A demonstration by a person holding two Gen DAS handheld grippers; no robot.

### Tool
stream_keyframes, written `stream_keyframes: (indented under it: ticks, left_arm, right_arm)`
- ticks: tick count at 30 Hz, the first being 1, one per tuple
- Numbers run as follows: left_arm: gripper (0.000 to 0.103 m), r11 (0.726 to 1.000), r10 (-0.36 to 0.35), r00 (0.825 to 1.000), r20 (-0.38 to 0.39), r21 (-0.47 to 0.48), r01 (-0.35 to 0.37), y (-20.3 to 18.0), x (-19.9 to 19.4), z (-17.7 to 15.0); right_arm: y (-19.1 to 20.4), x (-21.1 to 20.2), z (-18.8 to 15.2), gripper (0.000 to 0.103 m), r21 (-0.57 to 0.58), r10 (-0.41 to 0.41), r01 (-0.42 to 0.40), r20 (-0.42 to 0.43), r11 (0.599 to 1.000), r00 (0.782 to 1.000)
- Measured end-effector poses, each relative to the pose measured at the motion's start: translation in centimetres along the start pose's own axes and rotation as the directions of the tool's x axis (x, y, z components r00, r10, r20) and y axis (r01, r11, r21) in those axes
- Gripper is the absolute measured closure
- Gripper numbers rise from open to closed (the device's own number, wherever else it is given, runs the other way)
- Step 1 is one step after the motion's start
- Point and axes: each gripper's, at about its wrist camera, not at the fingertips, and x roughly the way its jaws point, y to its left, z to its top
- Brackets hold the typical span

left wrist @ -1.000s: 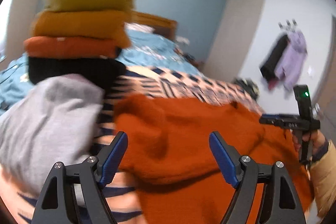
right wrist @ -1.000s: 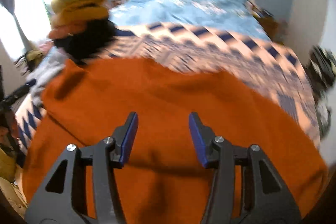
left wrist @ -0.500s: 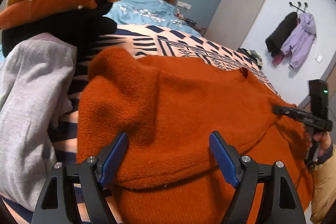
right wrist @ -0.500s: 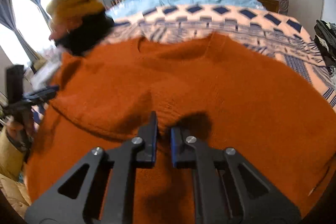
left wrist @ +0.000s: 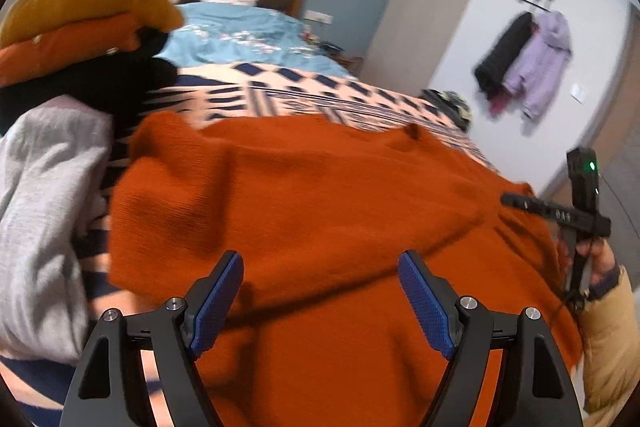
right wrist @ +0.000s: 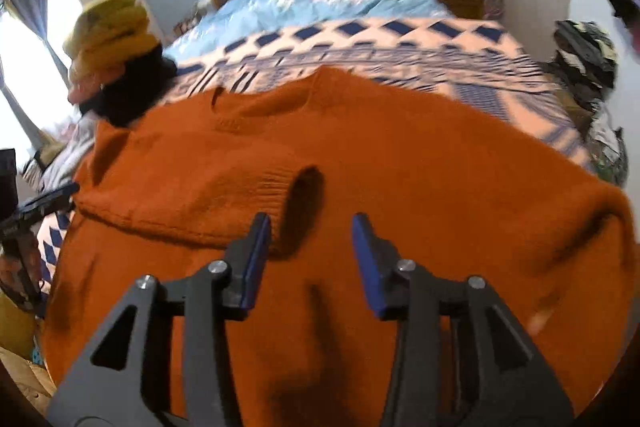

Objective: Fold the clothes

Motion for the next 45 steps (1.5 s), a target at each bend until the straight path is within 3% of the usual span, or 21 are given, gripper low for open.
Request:
stream_keyframes:
  ticks: [5, 10, 14, 15, 17, 20, 25, 29, 31, 33, 37, 40, 45]
  left_arm:
    - [0.021, 0.991, -0.111, 0.993, -0.051, 0.066, 0.114, -3.2, -0.3, -1.7]
    - [0.021, 0.972, -0.186, 0.976, -0.116, 0.122, 0.2, -6.2, -0.1, -3.3]
    - [0.021, 0.95, -0.224, 0.962, -0.157, 0.186, 0.251, -9.3, 0.3, -4.1]
    - [0.021, 0.946, -0.232, 0.959, -0.164, 0.192, 0.262, -9.8, 0.5, -4.2]
    - [0.021, 0.937, -0.249, 0.952, -0.178, 0.206, 0.284, -11.0, 0.9, -4.2]
    - [0.021, 0.928, -0.268, 0.944, -0.193, 0.211, 0.307, -12.5, 1.7, -4.1]
    - [0.021, 0.923, -0.282, 0.937, -0.207, 0.207, 0.324, -13.7, 2.7, -4.0]
    - [0.021, 0.922, -0.286, 0.934, -0.216, 0.204, 0.33, -14.6, 3.5, -4.0]
    - [0.021, 0.922, -0.289, 0.932, -0.218, 0.2, 0.333, -15.0, 3.8, -4.0]
    - [0.021, 0.923, -0.291, 0.93, -0.224, 0.188, 0.334, -15.1, 4.3, -4.1]
    - [0.021, 0.928, -0.29, 0.926, -0.24, 0.167, 0.334, -15.0, 4.7, -4.5]
    - [0.021, 0.929, -0.297, 0.924, -0.241, 0.149, 0.338, -14.5, 4.6, -4.6]
    - [0.021, 0.929, -0.309, 0.924, -0.227, 0.135, 0.344, -14.3, 4.0, -4.4]
  right_arm:
    - [-2.5, -4.9, -3.0, 0.051, 0.053, -0.056, 0.053, 0.038, 0.997, 0.998]
    - [-5.1, -9.5, -6.6, 0.05, 0.126, -0.132, 0.12, 0.084, 0.985, 0.988]
    - [-8.9, -13.0, -8.9, 0.049, 0.258, -0.217, 0.18, 0.122, 0.949, 0.969]
    - [-9.7, -13.4, -9.4, 0.045, 0.286, -0.237, 0.196, 0.116, 0.938, 0.965]
    - [-11.4, -13.7, -10.4, 0.037, 0.331, -0.277, 0.236, 0.081, 0.914, 0.958]
    - [-12.8, -13.6, -12.0, 0.036, 0.372, -0.309, 0.274, 0.036, 0.887, 0.95]
    - [-13.0, -12.9, -13.8, 0.036, 0.393, -0.255, 0.223, 0.031, 0.892, 0.966]
    - [-12.8, -12.6, -14.0, 0.036, 0.39, -0.257, 0.216, 0.057, 0.895, 0.965]
    - [-12.7, -12.3, -13.9, 0.042, 0.381, -0.245, 0.204, 0.063, 0.902, 0.968]
    - [-12.3, -12.0, -13.6, 0.091, 0.365, -0.259, 0.223, 0.05, 0.904, 0.965]
    - [-12.3, -12.2, -12.6, 0.094, 0.326, -0.295, 0.265, 0.046, 0.907, 0.954]
    - [-11.8, -13.9, -10.5, 0.094, 0.274, -0.338, 0.304, 0.089, 0.912, 0.937]
    - [-12.0, -18.5, -5.1, 0.094, 0.234, -0.458, 0.415, 0.176, 0.879, 0.871]
